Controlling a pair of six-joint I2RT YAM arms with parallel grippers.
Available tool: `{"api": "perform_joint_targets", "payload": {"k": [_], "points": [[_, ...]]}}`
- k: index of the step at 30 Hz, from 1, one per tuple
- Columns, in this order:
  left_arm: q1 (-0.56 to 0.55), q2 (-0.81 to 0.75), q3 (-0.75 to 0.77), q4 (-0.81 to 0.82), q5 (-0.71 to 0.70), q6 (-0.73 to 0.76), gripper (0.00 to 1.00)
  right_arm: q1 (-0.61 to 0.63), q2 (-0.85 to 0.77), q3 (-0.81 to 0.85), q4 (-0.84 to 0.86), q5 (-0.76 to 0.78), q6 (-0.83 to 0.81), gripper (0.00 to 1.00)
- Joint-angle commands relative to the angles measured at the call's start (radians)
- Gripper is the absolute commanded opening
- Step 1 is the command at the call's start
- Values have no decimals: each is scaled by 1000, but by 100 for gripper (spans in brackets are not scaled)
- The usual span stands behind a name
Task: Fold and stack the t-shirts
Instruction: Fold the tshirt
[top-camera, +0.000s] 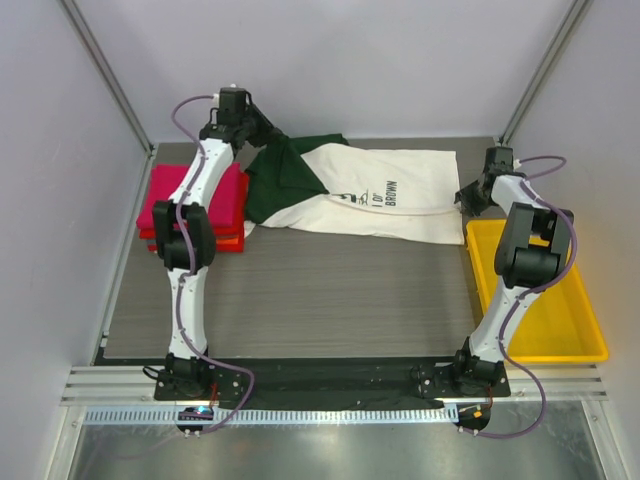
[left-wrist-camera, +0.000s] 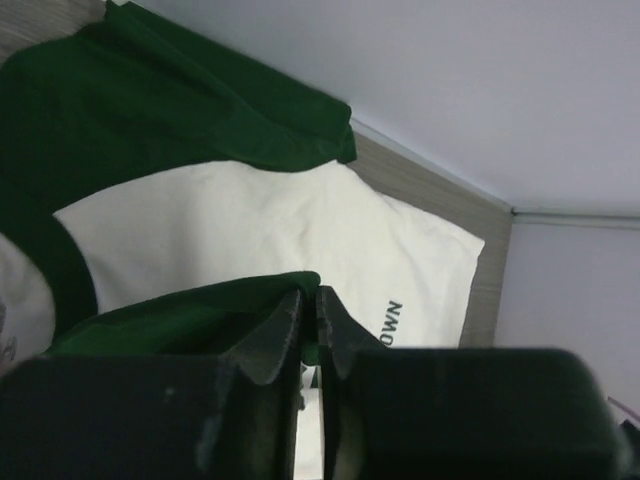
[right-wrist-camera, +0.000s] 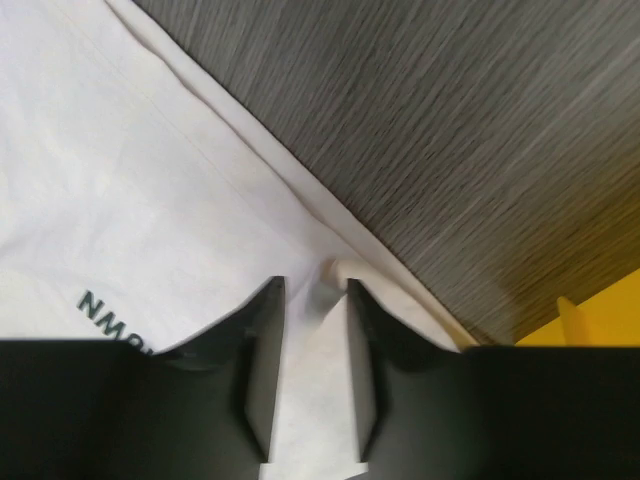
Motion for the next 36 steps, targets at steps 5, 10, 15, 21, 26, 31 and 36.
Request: {"api": "perform_joint_targets", "payload": {"k": [5,10,15,21,26,31,36], "points": [[24,219,126,296,96,-64,66,3,-36,-10,90,13,13,64],[28,197,118,312,144,-49,80,1,-129,-96,131,13,-12,64],[27,0,-71,332,136,4,80,24,-238,-159,170,-30,-33,64],[24,-256,-310,323,99,76,81,78,-342,-206,173,-45,-58,57],[-13,-412,-445,128,-11,166,67,150,-411,-276,184,-52,-90,43],[-56,-563,-674,58,-142,214,30,172,-451,-335,194,-65,-112,43],[-117,-658,-801,9,-280,287,0,207,-471,-375,196,-71,-113,42]]}}
